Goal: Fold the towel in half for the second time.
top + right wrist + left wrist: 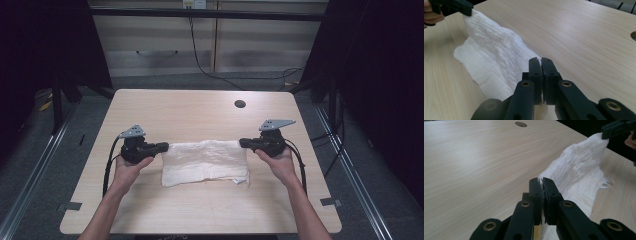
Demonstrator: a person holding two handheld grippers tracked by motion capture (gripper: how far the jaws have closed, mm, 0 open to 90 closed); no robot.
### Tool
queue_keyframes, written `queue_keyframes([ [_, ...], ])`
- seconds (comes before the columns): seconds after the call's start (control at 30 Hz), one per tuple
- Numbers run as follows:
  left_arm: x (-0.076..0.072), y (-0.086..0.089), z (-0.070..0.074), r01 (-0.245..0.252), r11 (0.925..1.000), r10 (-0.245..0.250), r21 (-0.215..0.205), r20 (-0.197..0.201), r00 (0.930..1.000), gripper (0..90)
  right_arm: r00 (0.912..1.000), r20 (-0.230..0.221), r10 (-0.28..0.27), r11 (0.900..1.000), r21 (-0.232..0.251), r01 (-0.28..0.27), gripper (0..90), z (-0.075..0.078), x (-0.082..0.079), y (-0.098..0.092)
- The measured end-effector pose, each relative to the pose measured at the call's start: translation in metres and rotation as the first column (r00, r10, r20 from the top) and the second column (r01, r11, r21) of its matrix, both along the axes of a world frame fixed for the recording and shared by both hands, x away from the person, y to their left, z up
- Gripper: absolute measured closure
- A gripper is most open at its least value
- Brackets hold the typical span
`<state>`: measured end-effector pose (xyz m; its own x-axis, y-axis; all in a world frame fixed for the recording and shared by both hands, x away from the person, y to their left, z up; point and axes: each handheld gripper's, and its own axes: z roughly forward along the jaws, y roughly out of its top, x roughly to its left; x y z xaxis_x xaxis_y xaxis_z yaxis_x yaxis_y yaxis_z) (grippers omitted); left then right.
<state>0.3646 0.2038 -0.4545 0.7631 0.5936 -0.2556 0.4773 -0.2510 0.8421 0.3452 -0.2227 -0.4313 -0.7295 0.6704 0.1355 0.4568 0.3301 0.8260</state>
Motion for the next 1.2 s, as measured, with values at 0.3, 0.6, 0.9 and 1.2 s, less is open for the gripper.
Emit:
queue_keyframes([
  [0.3,0.000,-0.001,-0.004,-0.016,0.9998,0.016,0.007,-0.005,0.9999,86.7,0.9986,0.018,0.050,0.999,0.003,-0.050,87.4,-0.003,-0.016,0.008],
  [0.6,0.001,0.000,-0.007,-0.029,0.9995,0.030,0.015,-0.014,0.9995,86.7,0.9965,0.023,0.081,0.996,-0.033,-0.080,87.4,-0.010,-0.037,0.008],
  [0.9,-0.001,0.000,-0.008,-0.043,0.9990,0.043,0.012,-0.014,0.9990,86.7,0.9927,-0.009,0.120,0.992,-0.036,-0.120,87.4,-0.023,-0.056,0.012],
  [1.2,-0.002,-0.002,-0.009,-0.034,0.9992,0.034,0.019,-0.012,0.9993,86.6,0.9874,-0.070,0.142,0.985,-0.085,-0.148,87.3,-0.040,-0.061,0.013],
])
